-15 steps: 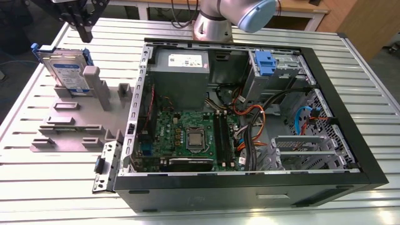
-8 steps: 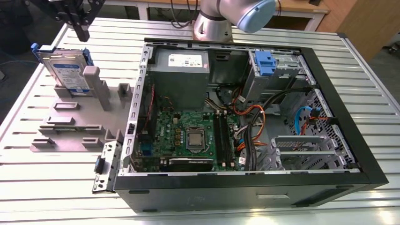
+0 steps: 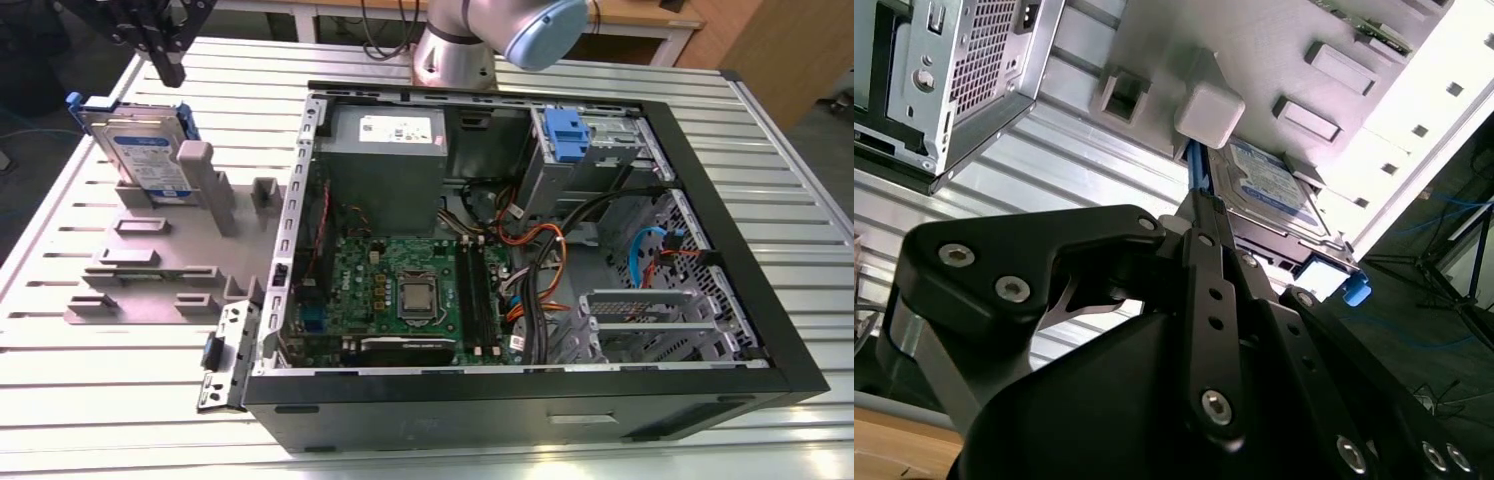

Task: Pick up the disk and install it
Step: 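Reach for the disk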

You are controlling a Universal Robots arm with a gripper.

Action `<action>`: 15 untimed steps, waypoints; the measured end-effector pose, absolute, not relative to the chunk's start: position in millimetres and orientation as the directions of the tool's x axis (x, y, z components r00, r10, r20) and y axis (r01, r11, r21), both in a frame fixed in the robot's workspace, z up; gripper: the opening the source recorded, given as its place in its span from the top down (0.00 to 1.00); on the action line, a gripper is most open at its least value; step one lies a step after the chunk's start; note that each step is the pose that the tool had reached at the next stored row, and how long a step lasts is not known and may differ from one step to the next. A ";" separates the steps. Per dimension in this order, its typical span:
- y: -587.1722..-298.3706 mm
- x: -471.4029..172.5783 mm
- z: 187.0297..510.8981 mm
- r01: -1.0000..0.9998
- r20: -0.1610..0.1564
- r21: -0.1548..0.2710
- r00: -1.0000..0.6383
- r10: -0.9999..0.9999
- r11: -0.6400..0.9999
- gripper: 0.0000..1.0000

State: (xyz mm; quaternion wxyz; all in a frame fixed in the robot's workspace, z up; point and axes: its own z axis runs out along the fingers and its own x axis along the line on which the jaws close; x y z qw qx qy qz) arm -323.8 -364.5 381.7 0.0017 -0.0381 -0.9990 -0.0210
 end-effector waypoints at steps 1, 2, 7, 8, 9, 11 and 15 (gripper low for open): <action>-364.5 -323.8 381.7 0.076 0.005 0.042 -0.997 0.076 0.996 0.89; -364.5 -323.8 381.7 0.076 0.005 0.042 -0.997 0.076 0.996 0.89; -364.0 -324.4 381.6 0.077 0.005 0.042 -0.997 0.076 0.996 0.89; -363.7 -324.8 381.6 0.076 0.005 0.042 -0.997 0.076 0.996 0.89; -363.3 -325.3 381.6 0.076 0.005 0.042 -0.997 0.076 0.996 0.89; -362.0 -326.6 381.5 0.076 0.005 0.042 -0.997 0.076 0.996 0.89; -358.0 -331.2 381.5 0.076 0.005 0.042 -0.997 0.076 0.996 0.89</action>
